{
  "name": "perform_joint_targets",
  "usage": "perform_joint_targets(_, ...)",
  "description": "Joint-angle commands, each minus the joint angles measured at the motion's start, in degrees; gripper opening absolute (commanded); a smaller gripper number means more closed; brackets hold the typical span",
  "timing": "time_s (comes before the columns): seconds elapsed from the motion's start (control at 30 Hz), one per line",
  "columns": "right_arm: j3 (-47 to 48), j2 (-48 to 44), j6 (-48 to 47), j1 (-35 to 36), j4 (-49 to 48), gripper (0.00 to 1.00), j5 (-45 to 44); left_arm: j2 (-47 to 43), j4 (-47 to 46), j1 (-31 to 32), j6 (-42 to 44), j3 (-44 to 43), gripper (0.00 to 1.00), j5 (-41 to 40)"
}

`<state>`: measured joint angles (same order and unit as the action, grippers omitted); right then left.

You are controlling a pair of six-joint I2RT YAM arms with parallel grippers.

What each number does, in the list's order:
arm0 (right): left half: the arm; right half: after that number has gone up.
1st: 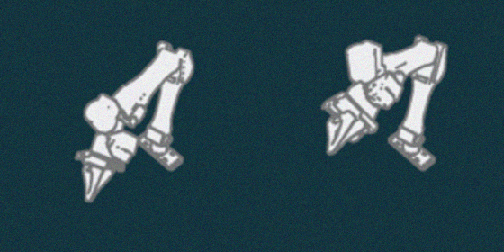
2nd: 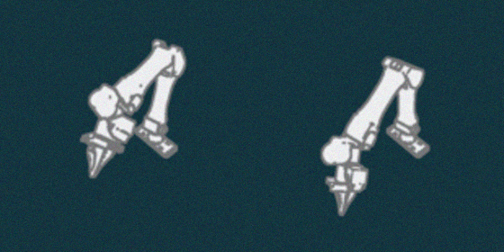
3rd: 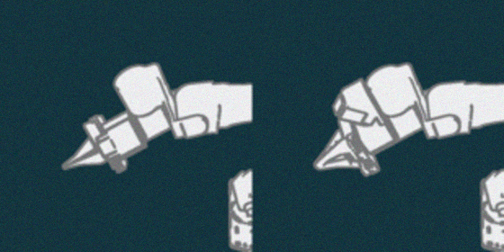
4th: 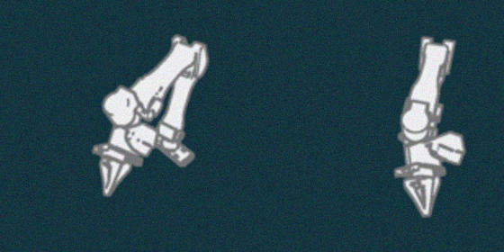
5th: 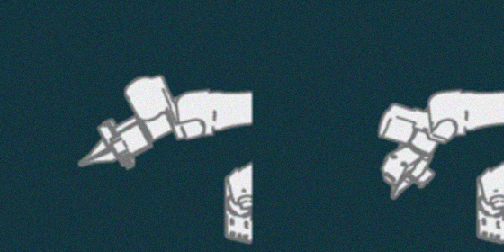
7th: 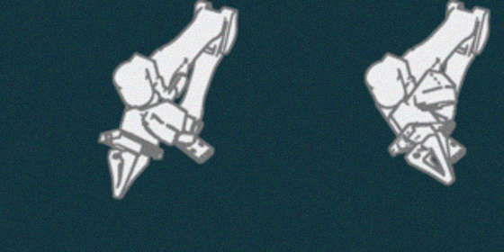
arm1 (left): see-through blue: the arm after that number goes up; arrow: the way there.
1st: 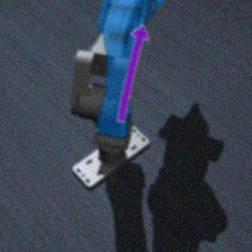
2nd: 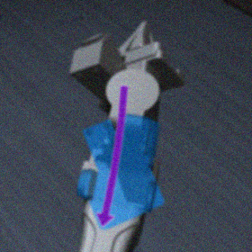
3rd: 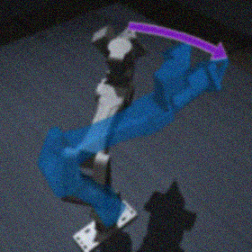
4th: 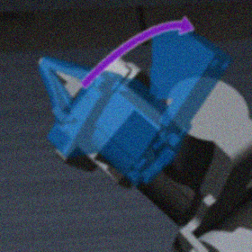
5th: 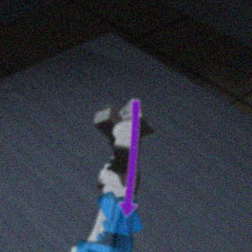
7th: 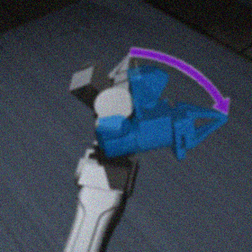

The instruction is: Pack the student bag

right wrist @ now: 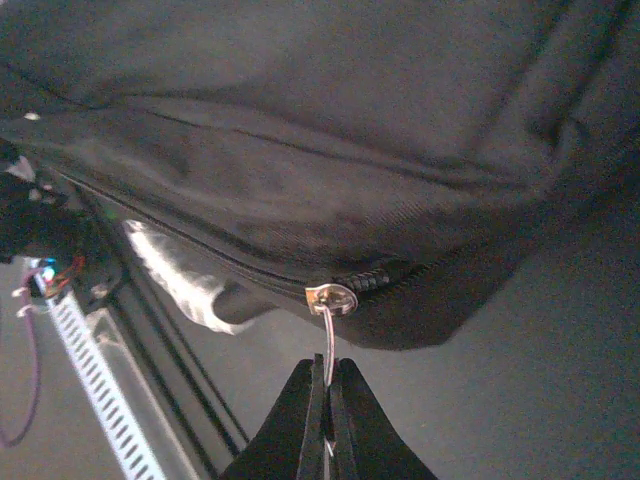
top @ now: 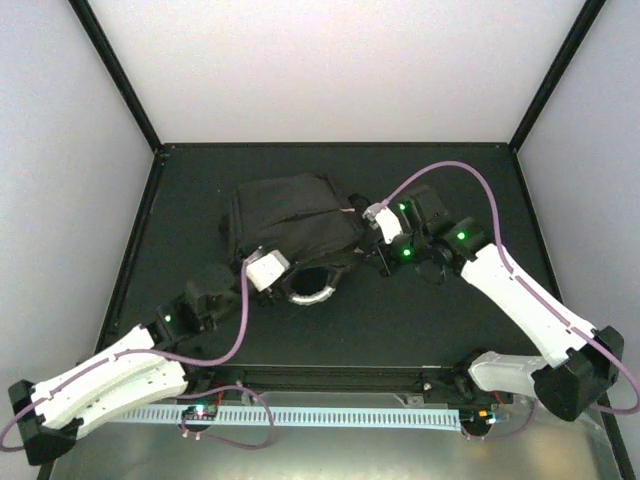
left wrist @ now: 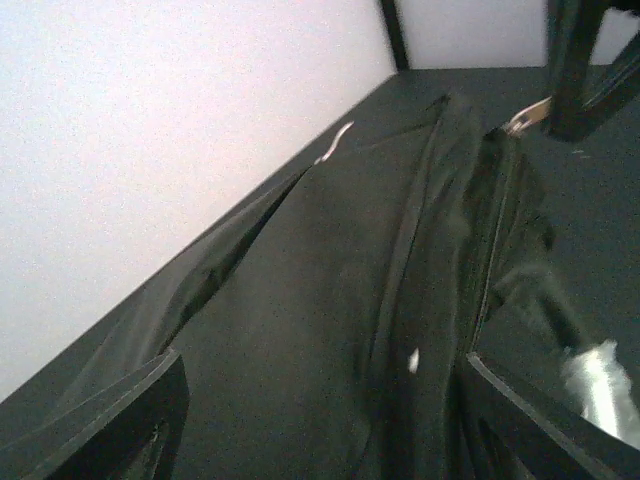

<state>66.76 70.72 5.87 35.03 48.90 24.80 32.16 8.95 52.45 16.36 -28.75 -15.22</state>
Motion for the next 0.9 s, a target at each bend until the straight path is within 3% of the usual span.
perform_joint_targets(0.0, 0.1, -3.4, -1.1, 0.1, 1.4, 0.02, 7.7, 8.8, 10.7, 0.1, 1.4, -11.7, 0.77, 13.5)
perform_joint_targets(0.2, -1.3, -3.9, -0.6, 0.2, -0.5, 0.02, 11.2, 15.5, 13.0, 4.2, 5.0, -17.6, 0.75, 18.5)
perform_joint_targets(0.43, -1.0, -4.8, -0.9, 0.2, -0.1, 0.02, 12.2, 24.5, 15.5, 7.6, 8.1, -22.8, 0.58, 19.9)
perform_joint_targets(0.57, -1.0, -4.9, -1.3, 0.2, 0.5, 0.02, 12.1, 29.3, 16.6, 7.8, 6.6, -25.5, 0.58, 14.6)
perform_joint_targets(0.67, -1.4, -5.0, -1.6, 0.2, 0.6, 0.02, 11.9, 31.6, 17.4, 7.8, 6.4, -26.3, 0.51, 11.3)
perform_joint_targets(0.73, -1.4, -4.9, -1.6, 0.2, 0.7, 0.02, 12.0, 33.3, 19.0, 7.8, 5.9, -27.3, 0.42, 9.2)
perform_joint_targets(0.87, -1.0, -5.1, -1.9, 0.2, 1.9, 0.02, 10.2, 34.8, 21.9, 7.8, 6.2, -28.3, 0.05, 2.9)
